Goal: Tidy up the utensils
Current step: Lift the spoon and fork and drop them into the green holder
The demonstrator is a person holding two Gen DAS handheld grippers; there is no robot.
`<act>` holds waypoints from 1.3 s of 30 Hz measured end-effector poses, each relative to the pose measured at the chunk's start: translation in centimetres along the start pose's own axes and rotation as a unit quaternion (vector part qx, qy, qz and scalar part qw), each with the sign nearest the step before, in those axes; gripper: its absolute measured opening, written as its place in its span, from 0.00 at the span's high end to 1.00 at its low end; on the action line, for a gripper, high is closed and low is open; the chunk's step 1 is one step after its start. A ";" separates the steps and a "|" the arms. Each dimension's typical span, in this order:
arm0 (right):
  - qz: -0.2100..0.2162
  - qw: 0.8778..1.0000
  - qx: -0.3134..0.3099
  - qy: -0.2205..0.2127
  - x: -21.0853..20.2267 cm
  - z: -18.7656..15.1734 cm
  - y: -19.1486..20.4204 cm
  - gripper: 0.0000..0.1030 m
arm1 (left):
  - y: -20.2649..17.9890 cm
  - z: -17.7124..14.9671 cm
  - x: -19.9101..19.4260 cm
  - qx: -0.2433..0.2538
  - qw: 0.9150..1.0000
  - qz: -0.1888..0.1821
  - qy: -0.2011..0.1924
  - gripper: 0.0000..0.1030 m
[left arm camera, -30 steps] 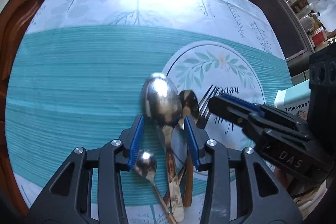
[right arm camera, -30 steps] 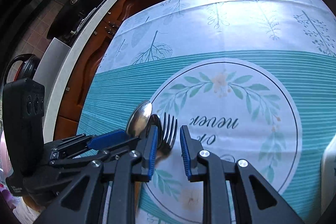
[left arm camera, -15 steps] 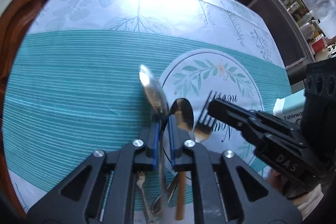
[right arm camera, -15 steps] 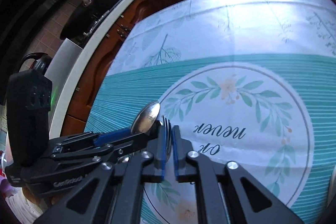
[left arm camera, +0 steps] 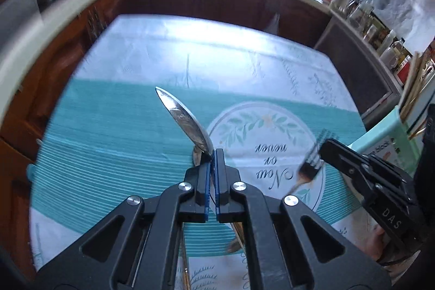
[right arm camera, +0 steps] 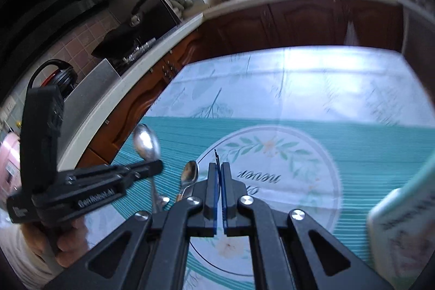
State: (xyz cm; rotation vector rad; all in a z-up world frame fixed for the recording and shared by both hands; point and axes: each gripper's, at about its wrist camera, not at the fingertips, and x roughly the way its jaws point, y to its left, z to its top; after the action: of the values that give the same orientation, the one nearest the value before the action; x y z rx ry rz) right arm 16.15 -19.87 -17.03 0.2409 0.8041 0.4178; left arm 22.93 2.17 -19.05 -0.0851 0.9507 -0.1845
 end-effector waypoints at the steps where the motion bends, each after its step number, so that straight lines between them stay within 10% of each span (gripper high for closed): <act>1: -0.011 1.000 -0.011 -0.017 -1.2 -0.1 0.3 0.98 | -0.4 0.1 -1.0 0.004 1.000 0.002 -0.013 1.00; 12: -0.106 0.979 -0.045 -0.168 -15.4 -1.8 0.8 0.99 | -9.3 1.4 -13.4 0.064 0.985 -0.028 -0.160 1.00; 22: -0.224 0.936 -0.038 -0.268 -25.7 -1.5 -2.4 0.99 | -22.7 2.8 -18.5 0.123 0.961 -0.097 -0.229 1.00; 39: -0.353 0.895 -0.089 -0.259 -24.0 -2.5 -5.9 0.99 | -34.3 1.9 -8.7 0.185 0.945 -0.113 -0.243 1.00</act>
State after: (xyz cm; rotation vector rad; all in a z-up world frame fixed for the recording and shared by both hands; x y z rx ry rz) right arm 1.04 -35.81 -5.43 -0.1207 0.2788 -0.2628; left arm 15.48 -29.80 -5.71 0.1058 0.3992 -0.5259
